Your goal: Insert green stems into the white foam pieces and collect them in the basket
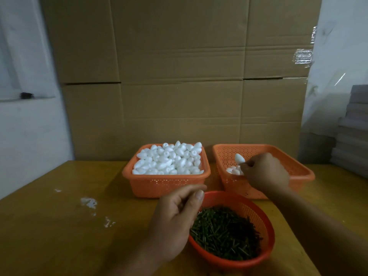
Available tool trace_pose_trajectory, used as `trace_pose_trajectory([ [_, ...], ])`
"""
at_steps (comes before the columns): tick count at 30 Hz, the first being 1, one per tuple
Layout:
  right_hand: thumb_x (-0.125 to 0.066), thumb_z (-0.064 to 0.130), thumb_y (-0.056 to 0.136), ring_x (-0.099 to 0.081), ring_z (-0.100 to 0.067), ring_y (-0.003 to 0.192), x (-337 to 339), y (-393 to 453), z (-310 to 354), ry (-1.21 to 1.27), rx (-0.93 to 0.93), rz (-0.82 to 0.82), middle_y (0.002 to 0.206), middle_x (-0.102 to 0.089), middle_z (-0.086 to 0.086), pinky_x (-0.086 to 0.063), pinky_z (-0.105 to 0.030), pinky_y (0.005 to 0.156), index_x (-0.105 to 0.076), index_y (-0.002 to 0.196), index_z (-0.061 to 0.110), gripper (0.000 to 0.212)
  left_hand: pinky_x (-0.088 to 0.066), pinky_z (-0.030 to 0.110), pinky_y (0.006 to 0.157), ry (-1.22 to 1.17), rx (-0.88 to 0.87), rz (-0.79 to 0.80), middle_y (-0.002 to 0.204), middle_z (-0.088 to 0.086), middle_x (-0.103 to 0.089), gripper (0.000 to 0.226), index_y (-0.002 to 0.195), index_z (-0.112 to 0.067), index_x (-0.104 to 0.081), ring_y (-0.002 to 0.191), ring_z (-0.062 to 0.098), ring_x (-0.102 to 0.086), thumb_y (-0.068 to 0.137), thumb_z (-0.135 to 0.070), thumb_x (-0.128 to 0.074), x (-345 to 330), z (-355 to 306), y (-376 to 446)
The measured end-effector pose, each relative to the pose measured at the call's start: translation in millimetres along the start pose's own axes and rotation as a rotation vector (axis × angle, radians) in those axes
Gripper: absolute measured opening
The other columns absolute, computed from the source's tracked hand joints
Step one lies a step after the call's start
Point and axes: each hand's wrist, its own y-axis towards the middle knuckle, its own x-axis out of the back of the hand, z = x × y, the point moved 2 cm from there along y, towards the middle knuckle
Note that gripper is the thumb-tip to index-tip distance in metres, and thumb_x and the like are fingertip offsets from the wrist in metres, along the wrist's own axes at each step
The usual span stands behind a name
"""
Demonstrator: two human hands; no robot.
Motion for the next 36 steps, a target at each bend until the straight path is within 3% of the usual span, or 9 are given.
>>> trace_pose_trajectory([
  [3, -0.058, 0.057, 0.092, -0.061, -0.021, 0.057, -7, 8, 4, -0.118, -0.001, 0.021, 0.062, -0.062, -0.002, -0.042, -0.025, 0.055, -0.059, 0.065, 0.014, 0.051, -0.042, 0.023, 0.055, -0.019, 0.016, 0.005, 0.055, -0.007, -0.053, 0.026, 0.105, -0.042, -0.072, 0.055, 0.008, -0.051, 0.086, -0.048, -0.056, -1, 0, 0],
  [6, -0.061, 0.054, 0.091, -0.061, -0.018, 0.061, -11, 12, 8, -0.189, -0.001, 0.045, 0.067, -0.061, 0.001, -0.05, -0.029, 0.061, -0.055, 0.069, 0.018, 0.042, -0.042, 0.021, 0.054, -0.037, 0.023, -0.011, 0.055, -0.007, -0.054, 0.025, 0.103, -0.043, -0.073, 0.055, 0.008, -0.052, 0.084, -0.047, -0.056, -1, 1, 1],
  [10, -0.065, 0.049, 0.089, -0.057, -0.017, 0.065, -8, 14, 15, -0.27, -0.005, 0.06, 0.071, -0.056, 0.002, -0.047, -0.031, 0.064, -0.047, 0.072, 0.02, 0.038, -0.043, 0.024, 0.056, -0.039, 0.021, -0.026, 0.054, -0.004, -0.053, 0.026, 0.102, -0.044, -0.073, 0.054, 0.01, -0.053, 0.082, -0.053, -0.06, 0, 3, 3],
  [16, -0.07, 0.051, 0.083, -0.061, -0.023, 0.077, -4, 11, 21, -0.274, -0.017, 0.129, 0.075, -0.055, 0.003, -0.055, -0.045, 0.087, -0.053, 0.082, 0.017, 0.038, -0.044, 0.025, 0.058, -0.039, 0.01, -0.034, 0.052, -0.002, -0.053, 0.041, 0.103, -0.042, -0.074, 0.054, 0.011, -0.053, 0.073, -0.066, -0.059, 0, 4, 3],
  [22, -0.062, 0.037, 0.091, -0.06, -0.016, 0.058, -5, 11, 15, -0.213, 0.007, 0.04, 0.063, -0.06, 0.003, -0.055, -0.03, 0.063, -0.06, 0.07, 0.016, 0.029, -0.042, 0.023, 0.055, -0.063, 0.055, -0.037, 0.052, -0.002, -0.051, 0.026, 0.101, -0.043, -0.075, 0.053, 0.011, -0.051, 0.081, -0.049, -0.06, -1, 2, 3],
  [26, -0.06, 0.035, 0.092, -0.047, -0.012, 0.044, -1, 5, 15, -0.135, 0.057, -0.054, 0.051, -0.05, 0.006, -0.034, -0.021, 0.047, -0.053, 0.058, 0.015, 0.04, -0.042, 0.023, 0.054, -0.07, 0.061, -0.055, 0.05, -0.002, -0.051, 0.025, 0.098, -0.043, -0.075, 0.052, 0.011, -0.051, 0.079, -0.048, -0.059, -2, 0, 2],
  [31, -0.059, 0.042, 0.092, -0.051, -0.006, 0.049, 6, -28, 29, -0.025, 0.156, -0.091, 0.053, -0.056, 0.008, -0.029, -0.022, 0.045, -0.062, 0.063, 0.017, 0.038, -0.044, 0.02, 0.056, -0.068, 0.072, -0.046, 0.053, -0.002, -0.052, 0.025, 0.099, -0.043, -0.075, 0.053, 0.01, -0.053, 0.08, -0.048, -0.059, -1, 2, 2],
  [34, -0.057, 0.042, 0.092, -0.056, -0.007, 0.055, 11, -50, 40, 0.058, 0.237, -0.034, 0.058, -0.06, 0.007, -0.043, -0.027, 0.048, -0.066, 0.07, 0.019, 0.034, -0.044, 0.02, 0.057, -0.055, 0.07, -0.042, 0.054, -0.002, -0.054, 0.025, 0.1, -0.043, -0.074, 0.055, 0.01, -0.054, 0.08, -0.049, -0.059, -1, 3, 2],
  [36, -0.057, 0.043, 0.092, -0.058, -0.006, 0.06, 15, -66, 43, 0.08, 0.276, 0.006, 0.062, -0.061, 0.009, -0.041, -0.026, 0.05, -0.066, 0.072, 0.023, 0.029, -0.044, 0.02, 0.057, -0.048, 0.075, -0.044, 0.054, -0.003, -0.055, 0.025, 0.1, -0.043, -0.074, 0.056, 0.009, -0.055, 0.081, -0.051, -0.059, 0, 3, 2],
])
